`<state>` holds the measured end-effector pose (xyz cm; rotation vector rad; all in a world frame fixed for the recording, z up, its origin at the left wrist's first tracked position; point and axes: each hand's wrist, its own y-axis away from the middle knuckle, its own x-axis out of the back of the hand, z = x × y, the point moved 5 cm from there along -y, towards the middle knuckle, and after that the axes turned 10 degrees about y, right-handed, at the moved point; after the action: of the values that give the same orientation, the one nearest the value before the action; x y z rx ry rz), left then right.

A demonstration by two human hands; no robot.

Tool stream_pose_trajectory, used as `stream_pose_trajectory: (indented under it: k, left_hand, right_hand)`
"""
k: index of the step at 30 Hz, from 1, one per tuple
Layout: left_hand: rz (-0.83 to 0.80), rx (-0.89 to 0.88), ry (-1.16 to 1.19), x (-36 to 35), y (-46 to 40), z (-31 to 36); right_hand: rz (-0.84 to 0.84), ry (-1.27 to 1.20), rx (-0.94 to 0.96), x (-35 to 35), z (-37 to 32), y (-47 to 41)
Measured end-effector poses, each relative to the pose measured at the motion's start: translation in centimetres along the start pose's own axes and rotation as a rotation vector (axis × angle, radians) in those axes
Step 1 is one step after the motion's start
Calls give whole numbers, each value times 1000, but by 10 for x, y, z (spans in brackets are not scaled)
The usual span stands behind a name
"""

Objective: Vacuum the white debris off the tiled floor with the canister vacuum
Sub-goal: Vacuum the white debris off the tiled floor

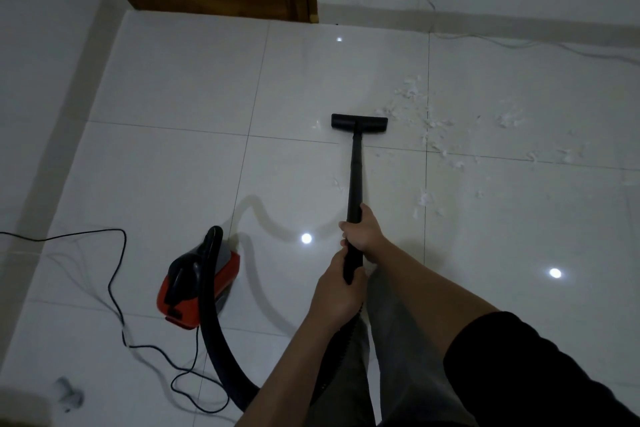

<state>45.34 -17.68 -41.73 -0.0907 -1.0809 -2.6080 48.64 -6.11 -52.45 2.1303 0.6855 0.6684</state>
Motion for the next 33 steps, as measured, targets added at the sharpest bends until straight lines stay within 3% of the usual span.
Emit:
stream_pose_trajectory:
  k: [6,33]
  left_hand:
    - [26,33,20,-9,14,-20]
    - [93,-80,71,-52,112,-69]
  right_hand:
    - [-32,-13,-63,-6,25,10]
    - [-90,28,-3,-17,102,86]
